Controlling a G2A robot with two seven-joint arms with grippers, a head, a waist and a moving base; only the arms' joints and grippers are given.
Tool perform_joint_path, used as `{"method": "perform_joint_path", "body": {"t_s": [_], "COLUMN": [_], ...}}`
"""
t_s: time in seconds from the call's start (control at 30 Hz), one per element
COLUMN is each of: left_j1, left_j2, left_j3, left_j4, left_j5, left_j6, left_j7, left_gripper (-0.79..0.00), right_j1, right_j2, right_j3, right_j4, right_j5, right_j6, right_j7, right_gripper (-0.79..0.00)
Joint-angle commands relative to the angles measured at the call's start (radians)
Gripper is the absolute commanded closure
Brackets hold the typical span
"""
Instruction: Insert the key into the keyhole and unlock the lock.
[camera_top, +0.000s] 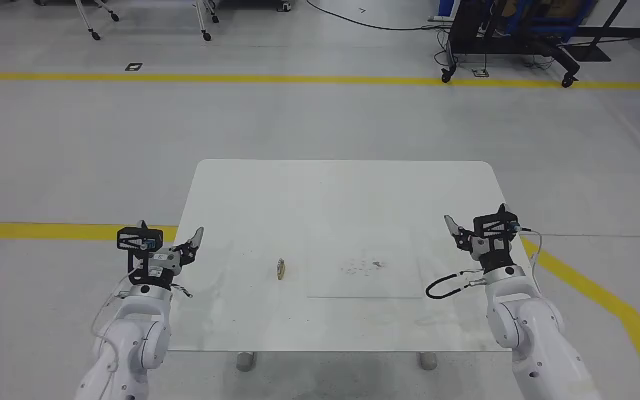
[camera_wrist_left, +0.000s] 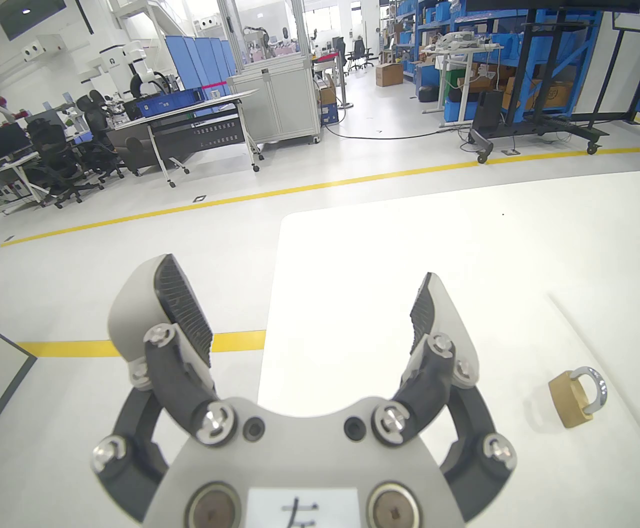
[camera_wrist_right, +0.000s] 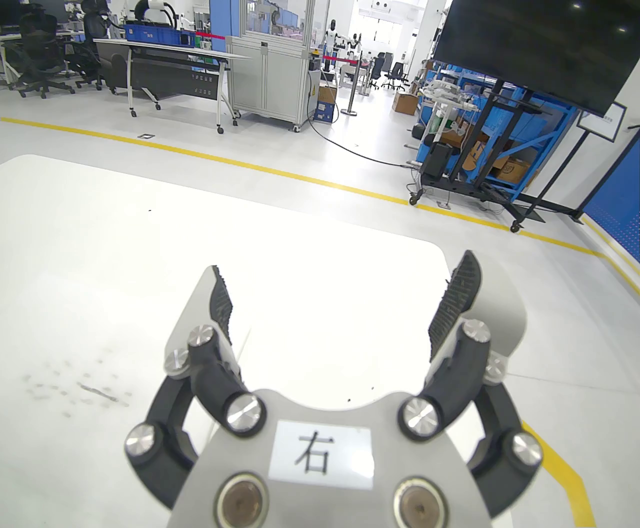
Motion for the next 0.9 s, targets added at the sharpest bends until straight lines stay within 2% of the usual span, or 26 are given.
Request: {"method": "perform_joint_path", "body": {"t_s": [0.0, 0.7, 0.87], "left_j1": [0.0, 0.0, 0.0], "left_j2": [0.0, 0.0, 0.0], "left_j3": [0.0, 0.0, 0.0], "left_j4": [0.0, 0.0, 0.0], "left_j5": [0.0, 0.0, 0.0], "left_j6": [0.0, 0.0, 0.0], "left_j7": [0.0, 0.0, 0.0], "left_gripper": [-0.785, -0.785, -0.785], "right_j1": [0.0, 0.001, 0.104], "right_j2": [0.0, 0.0, -0.006], "right_j3": [0.0, -0.001, -0.098], "right_j4": [0.0, 0.0, 0.091], "right_j5": [0.0, 0.002, -0.001], "right_j6": [0.0, -0.003, -0.105], "right_j7": [0.0, 0.0, 0.083], "right_gripper": [-0.785, -0.785, -0.785]}}
